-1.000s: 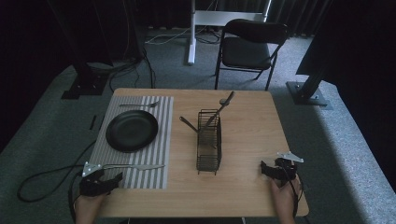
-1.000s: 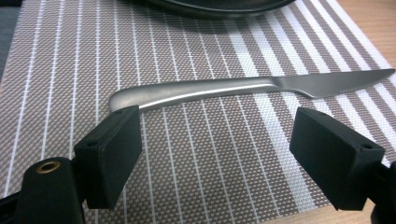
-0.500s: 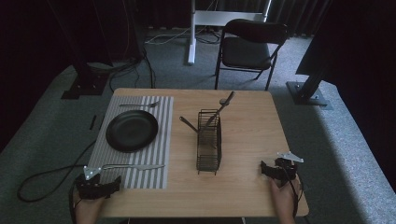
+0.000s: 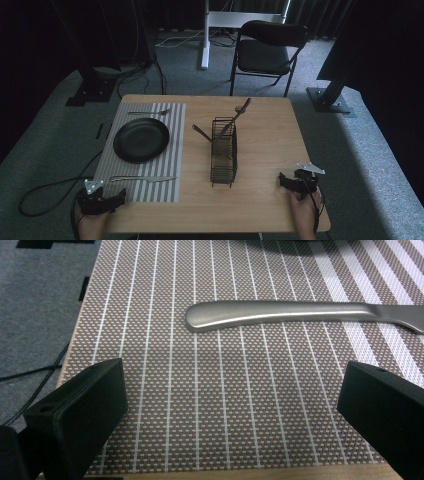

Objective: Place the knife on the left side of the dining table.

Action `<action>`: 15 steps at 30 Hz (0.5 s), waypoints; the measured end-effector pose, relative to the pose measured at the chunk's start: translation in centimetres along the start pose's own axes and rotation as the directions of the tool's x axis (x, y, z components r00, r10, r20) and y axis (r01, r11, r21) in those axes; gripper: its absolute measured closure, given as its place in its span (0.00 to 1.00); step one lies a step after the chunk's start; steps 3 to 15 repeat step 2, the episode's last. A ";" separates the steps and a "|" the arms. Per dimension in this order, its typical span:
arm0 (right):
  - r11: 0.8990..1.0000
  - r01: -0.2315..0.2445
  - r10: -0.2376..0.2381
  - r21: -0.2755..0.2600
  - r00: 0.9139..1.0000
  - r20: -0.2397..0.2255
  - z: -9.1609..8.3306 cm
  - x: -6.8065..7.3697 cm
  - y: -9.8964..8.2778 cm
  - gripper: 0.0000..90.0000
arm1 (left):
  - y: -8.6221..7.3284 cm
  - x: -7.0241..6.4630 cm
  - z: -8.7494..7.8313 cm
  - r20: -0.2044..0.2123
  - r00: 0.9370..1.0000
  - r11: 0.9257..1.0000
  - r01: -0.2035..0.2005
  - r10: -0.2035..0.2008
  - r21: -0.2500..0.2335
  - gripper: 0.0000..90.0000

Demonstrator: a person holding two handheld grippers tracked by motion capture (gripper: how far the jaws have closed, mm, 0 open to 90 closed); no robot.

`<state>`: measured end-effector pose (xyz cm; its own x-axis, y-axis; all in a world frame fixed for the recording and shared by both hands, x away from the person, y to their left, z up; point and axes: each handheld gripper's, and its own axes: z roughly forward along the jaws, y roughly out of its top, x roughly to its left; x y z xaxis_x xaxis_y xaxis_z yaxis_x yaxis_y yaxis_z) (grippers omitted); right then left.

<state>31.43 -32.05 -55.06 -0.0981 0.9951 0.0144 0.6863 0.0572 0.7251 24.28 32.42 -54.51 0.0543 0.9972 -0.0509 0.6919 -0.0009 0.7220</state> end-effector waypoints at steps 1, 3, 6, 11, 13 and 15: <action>1.000 0.000 0.000 0.000 1.000 0.000 0.0 0.0 0.0 0.14 | 0.0 0.0 0.0 0.002 1.000 1.000 -0.001 0.001 0.000 0.00; 1.000 0.000 0.000 0.000 1.000 0.000 0.0 0.0 0.0 0.14 | 0.0 0.0 0.0 0.002 1.000 1.000 -0.001 0.001 0.000 0.00; 1.000 0.000 0.000 0.000 1.000 0.000 0.0 0.0 0.0 0.14 | 0.0 0.0 0.0 0.002 1.000 1.000 -0.001 0.001 0.000 0.00; 1.000 0.000 0.000 0.000 1.000 0.000 0.0 0.0 0.0 0.14 | 0.0 0.0 0.0 0.002 1.000 1.000 -0.001 0.001 0.000 0.00; 1.000 0.000 0.000 0.000 1.000 0.000 0.0 0.0 0.0 0.14 | 0.0 0.0 0.0 0.002 1.000 1.000 -0.001 0.001 0.000 0.00; 1.000 0.000 0.000 0.000 1.000 0.000 0.0 0.0 0.0 0.14 | 0.0 0.0 0.0 0.002 1.000 1.000 -0.001 0.001 0.000 0.00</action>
